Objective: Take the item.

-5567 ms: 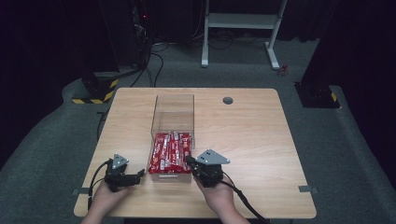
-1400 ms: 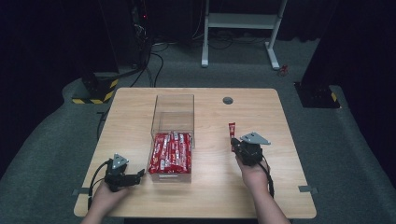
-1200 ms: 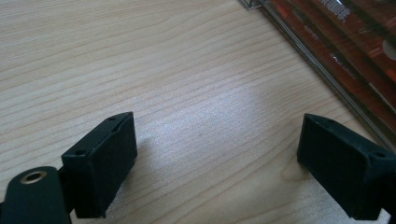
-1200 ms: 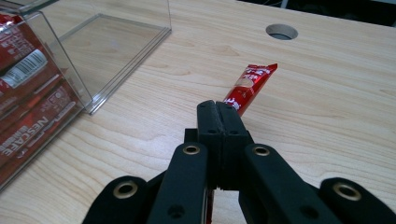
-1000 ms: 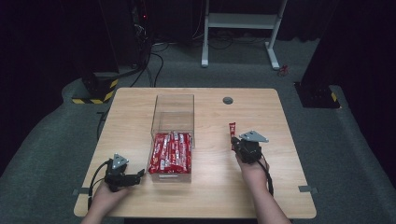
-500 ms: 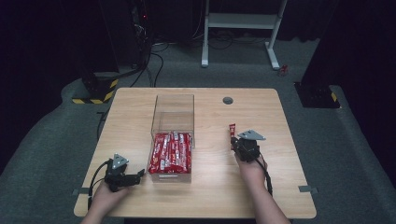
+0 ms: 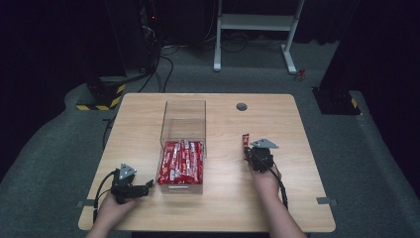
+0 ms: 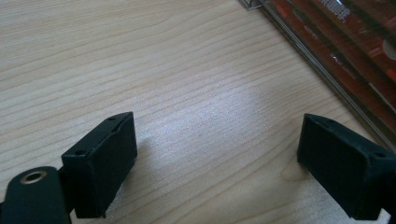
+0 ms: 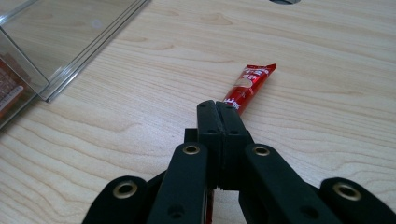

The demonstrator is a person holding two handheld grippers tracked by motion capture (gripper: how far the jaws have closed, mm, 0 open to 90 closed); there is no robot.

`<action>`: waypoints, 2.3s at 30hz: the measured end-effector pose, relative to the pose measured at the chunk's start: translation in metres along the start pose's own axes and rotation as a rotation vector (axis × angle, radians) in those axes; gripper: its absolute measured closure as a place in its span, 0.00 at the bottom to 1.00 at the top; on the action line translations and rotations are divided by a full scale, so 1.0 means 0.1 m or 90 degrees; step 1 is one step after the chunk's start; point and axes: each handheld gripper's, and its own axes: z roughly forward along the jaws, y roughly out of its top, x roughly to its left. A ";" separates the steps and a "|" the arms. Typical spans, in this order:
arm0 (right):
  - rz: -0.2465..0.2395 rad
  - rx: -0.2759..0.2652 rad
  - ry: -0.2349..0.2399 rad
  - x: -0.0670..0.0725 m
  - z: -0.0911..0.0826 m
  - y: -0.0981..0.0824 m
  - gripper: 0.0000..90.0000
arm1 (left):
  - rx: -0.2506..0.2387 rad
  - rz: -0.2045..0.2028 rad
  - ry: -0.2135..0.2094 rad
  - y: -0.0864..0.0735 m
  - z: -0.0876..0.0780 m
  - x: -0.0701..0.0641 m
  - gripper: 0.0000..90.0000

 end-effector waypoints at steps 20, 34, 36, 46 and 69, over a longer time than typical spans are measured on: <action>0.003 0.017 -0.005 -0.01 0.09 -0.04 0.99 | 0.000 0.000 0.000 0.00 0.00 0.00 0.13; 0.009 0.015 -0.004 -0.02 0.09 -0.02 0.92 | -0.001 -0.001 0.000 0.00 0.00 0.00 0.13; 0.010 0.013 -0.005 -0.02 0.08 -0.01 0.90 | -0.001 -0.001 0.000 0.00 0.00 0.00 0.13; 0.008 0.004 0.002 0.01 0.03 0.04 0.75 | -0.001 -0.001 0.000 0.00 0.00 0.00 0.13; 0.008 -0.021 0.012 0.07 -0.19 0.09 0.43 | 0.000 0.001 0.000 0.00 0.00 0.00 0.13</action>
